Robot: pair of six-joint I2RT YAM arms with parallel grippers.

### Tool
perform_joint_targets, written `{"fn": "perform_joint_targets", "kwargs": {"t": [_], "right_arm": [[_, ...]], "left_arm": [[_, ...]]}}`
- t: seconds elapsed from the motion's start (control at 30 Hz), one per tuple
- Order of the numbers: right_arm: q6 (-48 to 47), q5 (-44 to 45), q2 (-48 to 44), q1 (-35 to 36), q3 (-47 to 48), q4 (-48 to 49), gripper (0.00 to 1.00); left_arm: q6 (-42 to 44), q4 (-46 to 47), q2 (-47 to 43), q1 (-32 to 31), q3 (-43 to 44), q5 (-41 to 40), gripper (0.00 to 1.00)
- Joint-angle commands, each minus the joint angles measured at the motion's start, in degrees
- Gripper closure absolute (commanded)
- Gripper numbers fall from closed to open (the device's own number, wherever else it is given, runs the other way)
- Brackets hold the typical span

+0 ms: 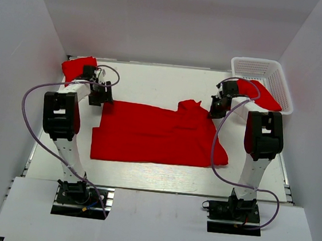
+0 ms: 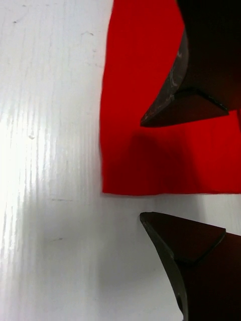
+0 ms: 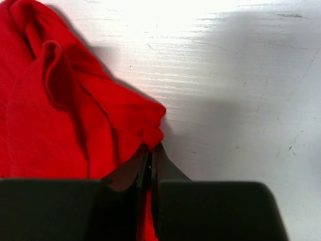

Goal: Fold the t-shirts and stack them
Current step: Grap the side of the flattened tshirt furthest away from the robot with both arms

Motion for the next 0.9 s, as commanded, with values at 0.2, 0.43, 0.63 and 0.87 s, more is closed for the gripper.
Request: {"fn": "perform_joint_targets", "kwargs": {"t": [0.2, 0.43, 0.63, 0.87], "right_arm": [[-1.0, -0.3, -0.2, 0.2, -0.5, 0.4, 0.97], [-0.5, -0.6, -0.3, 0.2, -0.8, 0.7, 0.97], [0.2, -0.9, -0.1, 0.3, -0.8, 1.2, 1.00], [0.9, -1.3, -0.7, 0.1, -0.7, 2.0, 1.00]], "left_arm": [[-1.0, 3.2, 5.0, 0.4, 1.5, -1.0, 0.41], [-2.6, 2.6, 6.6, -0.2, 0.9, -4.5, 0.65], [-2.6, 3.8, 7.2, -0.2, -0.8, -4.6, 0.95], [-2.1, 5.2, 4.6, -0.2, -0.5, -4.0, 1.00]]}}
